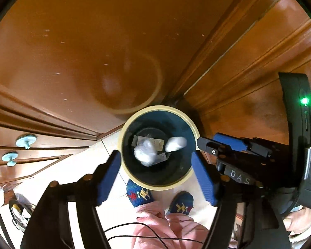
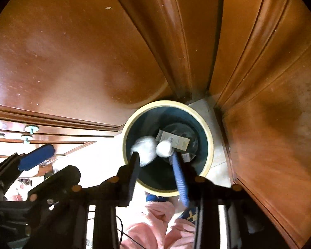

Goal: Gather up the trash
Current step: 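Lower the bag and bottle into the trash bin and open both grippers, then raise both tools back toward the counter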

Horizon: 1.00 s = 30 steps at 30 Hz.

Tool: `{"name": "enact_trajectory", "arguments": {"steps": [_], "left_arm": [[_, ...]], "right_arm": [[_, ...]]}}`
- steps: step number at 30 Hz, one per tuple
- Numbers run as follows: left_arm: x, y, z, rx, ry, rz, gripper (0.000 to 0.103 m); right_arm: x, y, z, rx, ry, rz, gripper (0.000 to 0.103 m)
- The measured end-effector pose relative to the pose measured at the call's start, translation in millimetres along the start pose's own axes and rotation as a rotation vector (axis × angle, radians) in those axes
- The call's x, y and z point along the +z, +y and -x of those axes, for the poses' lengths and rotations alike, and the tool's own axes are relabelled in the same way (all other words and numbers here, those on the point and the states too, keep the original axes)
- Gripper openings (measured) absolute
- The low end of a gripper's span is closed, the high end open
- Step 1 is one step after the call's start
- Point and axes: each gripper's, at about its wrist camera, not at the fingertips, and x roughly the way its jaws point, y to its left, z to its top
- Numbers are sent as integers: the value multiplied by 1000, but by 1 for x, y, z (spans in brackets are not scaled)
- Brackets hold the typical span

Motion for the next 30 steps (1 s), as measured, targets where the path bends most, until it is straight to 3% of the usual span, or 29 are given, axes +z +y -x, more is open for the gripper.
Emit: {"name": "enact_trajectory", "arguments": {"steps": [8, 15, 22, 30], "left_arm": [[-2, 5, 26, 14, -23, 28, 76], [-9, -2, 73, 12, -44, 44, 76], [-13, -17, 154, 9, -106, 48, 76], [-12, -39, 267, 24, -210, 39, 78]], "right_arm": [[2, 13, 22, -4, -17, 17, 41], [2, 25, 65, 0, -38, 31, 41], [-3, 43, 145, -7, -80, 76, 42], [-7, 69, 259, 0, -193, 156, 42]]}}
